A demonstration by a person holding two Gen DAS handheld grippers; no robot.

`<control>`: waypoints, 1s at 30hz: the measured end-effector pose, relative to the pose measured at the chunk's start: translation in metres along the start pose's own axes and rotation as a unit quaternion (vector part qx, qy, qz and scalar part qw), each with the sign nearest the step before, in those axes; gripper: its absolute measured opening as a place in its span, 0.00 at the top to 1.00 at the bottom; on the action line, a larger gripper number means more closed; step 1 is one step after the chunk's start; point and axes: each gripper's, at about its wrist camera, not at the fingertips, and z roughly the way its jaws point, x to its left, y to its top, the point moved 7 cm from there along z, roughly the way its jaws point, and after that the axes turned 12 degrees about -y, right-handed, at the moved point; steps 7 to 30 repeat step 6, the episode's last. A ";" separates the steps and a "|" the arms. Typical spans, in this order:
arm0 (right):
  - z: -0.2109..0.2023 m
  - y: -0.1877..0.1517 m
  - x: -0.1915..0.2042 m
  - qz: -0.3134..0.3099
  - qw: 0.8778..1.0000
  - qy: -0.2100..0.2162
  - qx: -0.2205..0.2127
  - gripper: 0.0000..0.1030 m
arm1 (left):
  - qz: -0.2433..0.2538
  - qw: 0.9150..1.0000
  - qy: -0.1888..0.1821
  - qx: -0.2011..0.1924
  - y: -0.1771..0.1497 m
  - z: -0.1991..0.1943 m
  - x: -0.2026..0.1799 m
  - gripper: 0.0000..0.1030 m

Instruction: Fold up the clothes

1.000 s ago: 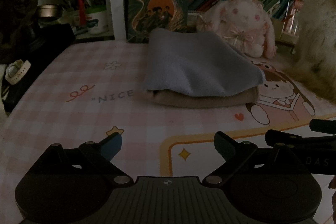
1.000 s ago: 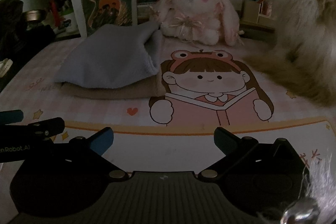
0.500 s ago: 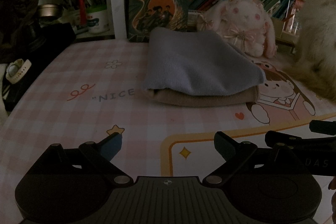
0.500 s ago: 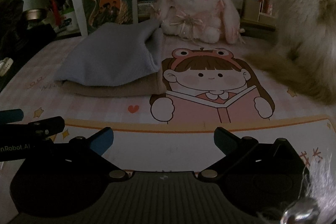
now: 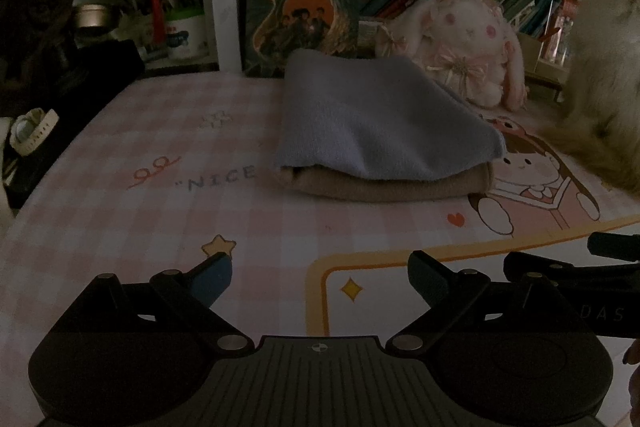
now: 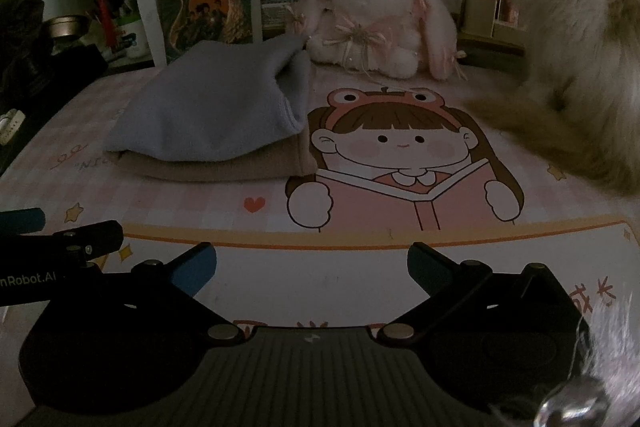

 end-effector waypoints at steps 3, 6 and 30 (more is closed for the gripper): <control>0.000 0.000 0.000 -0.001 1.000 0.001 0.000 0.00 | -0.004 1.000 0.002 0.001 0.000 0.000 0.001 0.06; 0.001 0.000 0.000 -0.001 1.000 0.001 0.001 0.00 | -0.007 1.000 0.006 0.000 0.000 0.001 0.003 0.06; 0.001 0.000 0.000 -0.001 1.000 0.001 0.001 0.00 | -0.007 1.000 0.006 0.000 0.000 0.001 0.003 0.06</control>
